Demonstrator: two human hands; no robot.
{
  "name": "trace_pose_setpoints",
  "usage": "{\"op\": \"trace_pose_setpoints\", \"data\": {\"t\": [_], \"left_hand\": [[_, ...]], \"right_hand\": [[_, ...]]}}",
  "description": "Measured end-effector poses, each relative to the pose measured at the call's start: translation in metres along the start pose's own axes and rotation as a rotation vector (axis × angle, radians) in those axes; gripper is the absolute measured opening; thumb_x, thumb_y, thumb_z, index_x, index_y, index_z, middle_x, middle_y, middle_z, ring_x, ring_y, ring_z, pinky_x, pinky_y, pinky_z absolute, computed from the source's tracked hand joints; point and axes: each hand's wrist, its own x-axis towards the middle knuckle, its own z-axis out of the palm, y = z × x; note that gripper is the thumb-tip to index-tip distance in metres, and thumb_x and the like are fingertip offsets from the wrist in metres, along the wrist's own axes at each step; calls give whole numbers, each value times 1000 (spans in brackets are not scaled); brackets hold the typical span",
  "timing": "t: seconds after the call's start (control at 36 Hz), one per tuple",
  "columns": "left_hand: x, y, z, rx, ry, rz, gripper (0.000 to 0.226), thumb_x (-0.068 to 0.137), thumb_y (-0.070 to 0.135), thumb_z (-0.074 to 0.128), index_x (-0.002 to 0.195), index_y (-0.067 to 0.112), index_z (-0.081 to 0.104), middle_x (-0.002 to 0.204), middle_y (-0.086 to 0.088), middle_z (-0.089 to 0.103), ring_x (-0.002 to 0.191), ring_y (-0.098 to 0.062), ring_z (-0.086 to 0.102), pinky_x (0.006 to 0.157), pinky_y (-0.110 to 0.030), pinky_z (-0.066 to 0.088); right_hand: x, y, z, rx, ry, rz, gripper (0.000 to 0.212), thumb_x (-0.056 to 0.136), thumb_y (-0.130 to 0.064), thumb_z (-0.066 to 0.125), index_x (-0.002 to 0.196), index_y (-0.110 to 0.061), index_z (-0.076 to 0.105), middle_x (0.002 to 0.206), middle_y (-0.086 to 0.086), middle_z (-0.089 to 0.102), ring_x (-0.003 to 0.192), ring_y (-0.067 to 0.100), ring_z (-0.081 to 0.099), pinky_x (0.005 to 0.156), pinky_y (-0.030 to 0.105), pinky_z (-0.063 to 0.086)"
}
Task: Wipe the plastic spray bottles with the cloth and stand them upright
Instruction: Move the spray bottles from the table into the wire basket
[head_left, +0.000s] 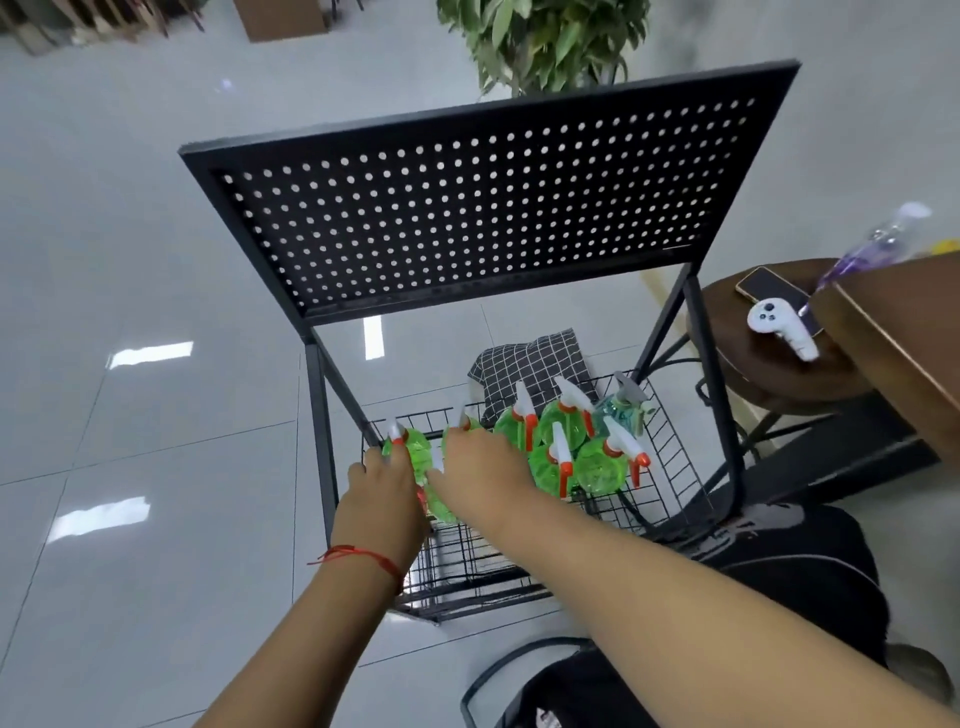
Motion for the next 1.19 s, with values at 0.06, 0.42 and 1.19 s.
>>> {"op": "trace_pose_setpoints", "data": {"t": [0.06,0.42,1.19], "left_hand": [[-4,1,-6,6,0,8,86,93,29,71,165,20,24,133,-9,52,118,-27,54,89,-35,55],[-42,106,-93,38,151,274,34,102,14,51,136,18,47,130,-5,56,118,-28,55,81,-38,52],[-137,566,-287,189,537,1176,37,110,33,44,140,14,51,137,-9,57,129,-33,51,100,-44,45]], "right_hand": [[-8,5,-13,-8,32,-13,38,103,-31,62,132,-7,62,119,13,68,108,33,68,76,34,52],[-113,86,-130,-15,230,97,22,106,-35,54,112,-15,59,100,6,60,95,30,60,77,38,47],[-385,370,-386,-144,862,683,21,97,-36,57,113,-32,69,104,-4,72,85,25,61,69,33,48]]}}
